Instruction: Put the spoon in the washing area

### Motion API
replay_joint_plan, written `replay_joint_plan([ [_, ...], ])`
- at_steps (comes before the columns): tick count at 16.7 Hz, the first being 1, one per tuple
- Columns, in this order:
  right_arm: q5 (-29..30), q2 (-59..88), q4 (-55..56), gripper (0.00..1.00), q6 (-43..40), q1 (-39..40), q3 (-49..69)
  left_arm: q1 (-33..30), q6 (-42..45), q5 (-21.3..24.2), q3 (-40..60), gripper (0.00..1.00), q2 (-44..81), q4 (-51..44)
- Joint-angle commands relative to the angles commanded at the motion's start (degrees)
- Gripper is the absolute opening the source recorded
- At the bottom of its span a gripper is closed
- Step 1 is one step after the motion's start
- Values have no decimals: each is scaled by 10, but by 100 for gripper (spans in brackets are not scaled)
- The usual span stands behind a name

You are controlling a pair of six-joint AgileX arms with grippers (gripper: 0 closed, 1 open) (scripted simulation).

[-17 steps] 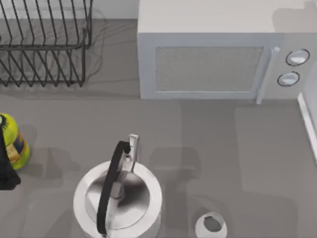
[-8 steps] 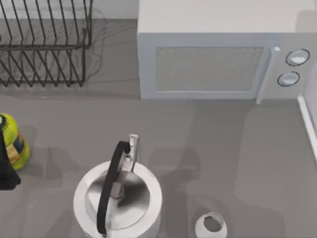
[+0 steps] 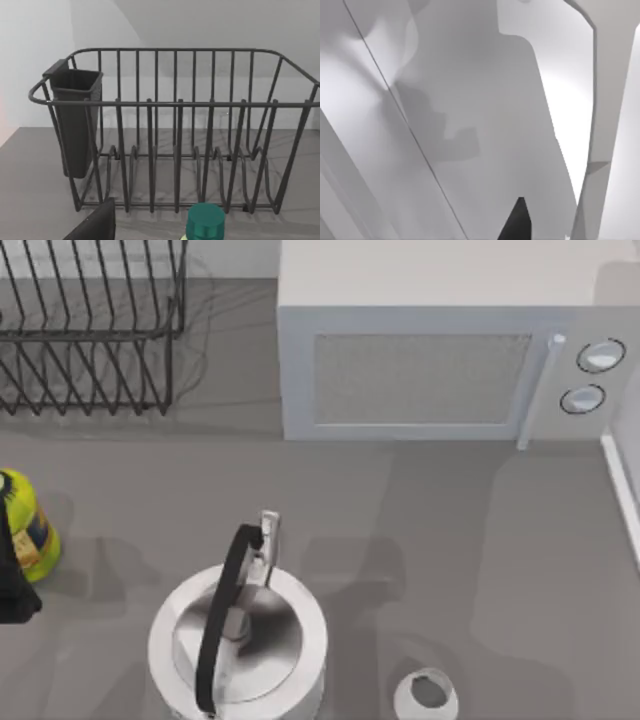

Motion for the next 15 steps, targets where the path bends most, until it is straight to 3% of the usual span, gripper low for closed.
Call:
replay_joint_plan([
  [9,0,0,0,98,0,0,0,0,0,0,0,100,0,0],
  [15,0,0,0,100,0,0,0,0,0,0,0,100,0,0],
])
